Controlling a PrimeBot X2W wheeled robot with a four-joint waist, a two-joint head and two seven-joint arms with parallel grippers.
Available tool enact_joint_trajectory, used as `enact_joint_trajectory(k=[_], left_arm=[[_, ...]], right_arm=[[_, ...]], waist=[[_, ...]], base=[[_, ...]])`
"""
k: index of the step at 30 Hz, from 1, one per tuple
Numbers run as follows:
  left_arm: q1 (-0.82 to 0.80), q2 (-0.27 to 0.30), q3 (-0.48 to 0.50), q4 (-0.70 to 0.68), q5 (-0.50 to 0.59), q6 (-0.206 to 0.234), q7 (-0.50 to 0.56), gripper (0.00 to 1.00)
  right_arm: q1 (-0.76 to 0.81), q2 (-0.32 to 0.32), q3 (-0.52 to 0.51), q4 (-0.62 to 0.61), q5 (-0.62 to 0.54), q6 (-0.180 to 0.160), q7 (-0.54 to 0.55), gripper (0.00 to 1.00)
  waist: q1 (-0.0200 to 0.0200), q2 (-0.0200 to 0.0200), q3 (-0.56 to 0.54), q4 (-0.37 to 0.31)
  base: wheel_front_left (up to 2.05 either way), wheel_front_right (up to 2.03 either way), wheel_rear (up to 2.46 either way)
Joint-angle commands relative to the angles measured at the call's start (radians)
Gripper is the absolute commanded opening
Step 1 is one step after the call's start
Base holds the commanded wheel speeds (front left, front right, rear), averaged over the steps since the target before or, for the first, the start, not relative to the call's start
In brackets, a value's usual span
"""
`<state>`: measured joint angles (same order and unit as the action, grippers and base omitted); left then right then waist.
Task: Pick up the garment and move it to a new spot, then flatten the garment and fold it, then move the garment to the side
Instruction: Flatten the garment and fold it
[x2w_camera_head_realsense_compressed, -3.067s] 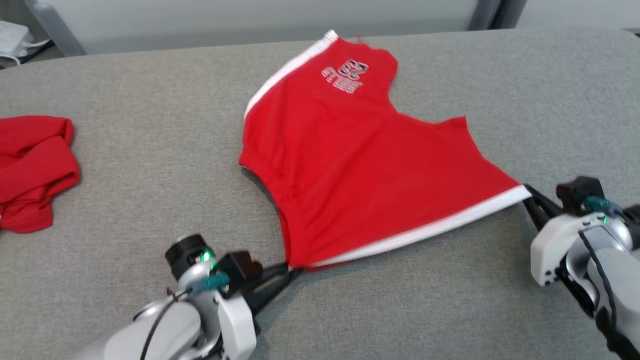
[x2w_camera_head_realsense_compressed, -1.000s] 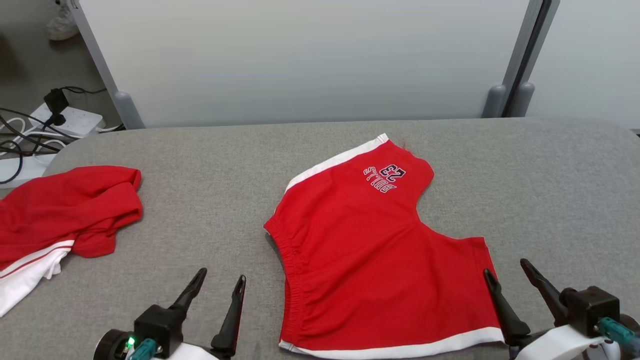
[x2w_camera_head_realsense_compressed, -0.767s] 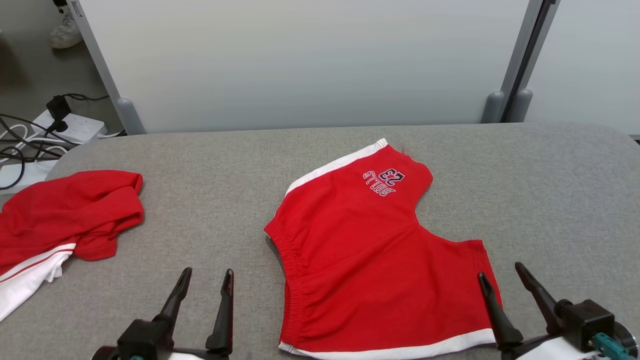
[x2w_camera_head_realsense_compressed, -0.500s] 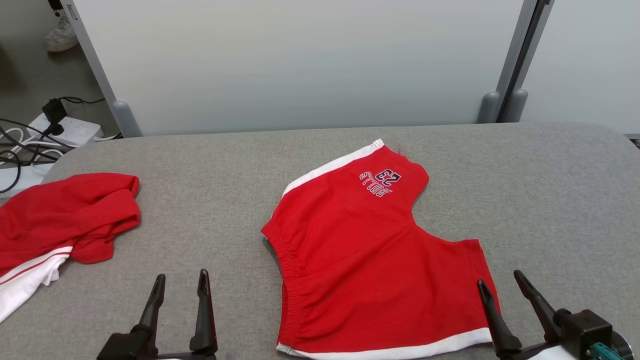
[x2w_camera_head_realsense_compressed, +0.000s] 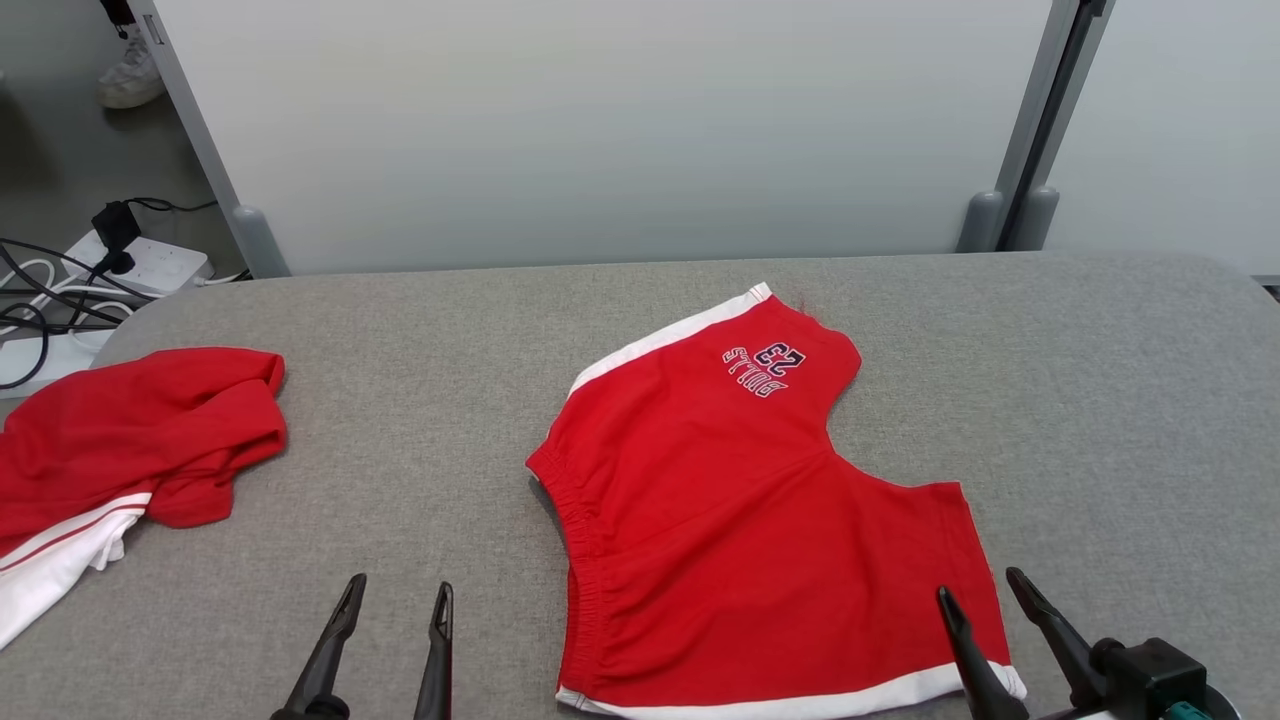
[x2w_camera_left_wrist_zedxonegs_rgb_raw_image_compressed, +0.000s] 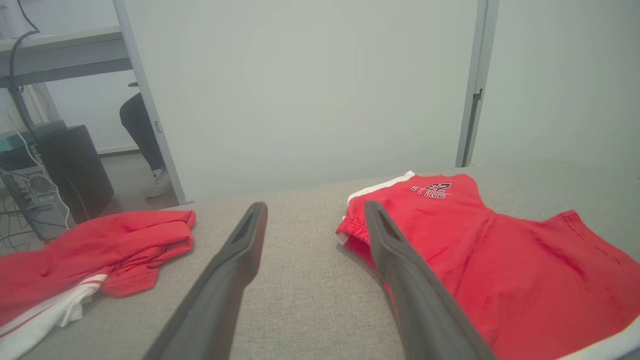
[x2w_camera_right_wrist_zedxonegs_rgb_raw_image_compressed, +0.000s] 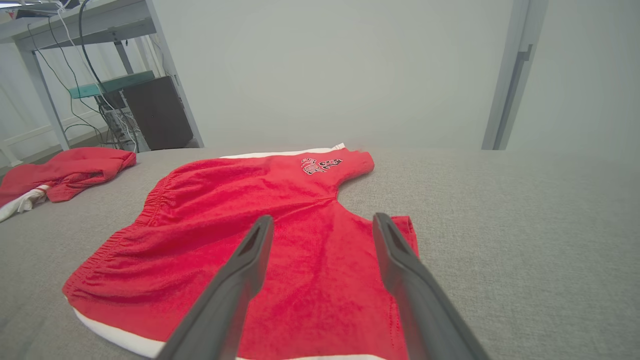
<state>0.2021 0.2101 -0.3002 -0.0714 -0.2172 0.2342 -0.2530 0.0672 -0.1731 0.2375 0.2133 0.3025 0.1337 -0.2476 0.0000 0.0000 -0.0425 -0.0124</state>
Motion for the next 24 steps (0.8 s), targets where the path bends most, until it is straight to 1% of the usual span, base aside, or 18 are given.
enact_joint_trajectory(k=[1, 4, 7, 10, 13, 20, 24], left_arm=[[-0.035, 0.005, 0.050, -0.012, 0.023, -0.017, -0.009, 1.00], [-0.033, -0.011, 0.073, -0.002, 0.035, -0.045, -0.009, 1.00], [-0.019, -0.029, 0.086, 0.020, 0.032, -0.084, -0.009, 1.00], [-0.009, -0.048, 0.104, 0.046, 0.030, -0.109, -0.009, 1.00], [-0.005, -0.054, 0.113, 0.075, 0.040, -0.133, -0.009, 1.00], [-0.005, -0.063, 0.127, 0.118, 0.060, -0.170, -0.009, 1.00], [-0.005, -0.069, 0.133, 0.126, 0.067, -0.179, -0.009, 1.00]], right_arm=[[-0.026, -0.030, 0.024, -0.020, 0.005, -0.003, -0.014, 1.00], [-0.020, -0.046, 0.029, -0.005, -0.006, -0.003, -0.014, 1.00], [-0.010, -0.047, 0.030, 0.001, -0.010, -0.003, -0.014, 1.00], [-0.003, -0.048, 0.035, 0.005, -0.013, -0.003, -0.014, 1.00], [-0.002, -0.048, 0.038, 0.009, -0.010, -0.003, -0.014, 1.00], [-0.006, -0.056, 0.058, 0.023, 0.017, -0.003, -0.014, 1.00], [-0.009, -0.060, 0.066, 0.027, 0.025, -0.003, -0.014, 1.00]], waist=[[0.0000, 0.0000, 0.000, 0.003], [0.0000, 0.0000, -0.001, 0.005], [0.0000, 0.0000, -0.002, 0.008], [0.0000, 0.0000, -0.002, 0.005], [0.0000, 0.0000, -0.002, 0.002], [0.0000, 0.0000, -0.007, -0.005], [0.0000, 0.0000, -0.008, -0.008]], base=[[0.00, 0.00, 0.00], [0.00, 0.00, 0.00], [0.00, 0.00, 0.00], [0.00, 0.00, 0.00], [0.00, 0.00, 0.00], [0.00, 0.00, 0.00], [0.00, 0.00, 0.00]])
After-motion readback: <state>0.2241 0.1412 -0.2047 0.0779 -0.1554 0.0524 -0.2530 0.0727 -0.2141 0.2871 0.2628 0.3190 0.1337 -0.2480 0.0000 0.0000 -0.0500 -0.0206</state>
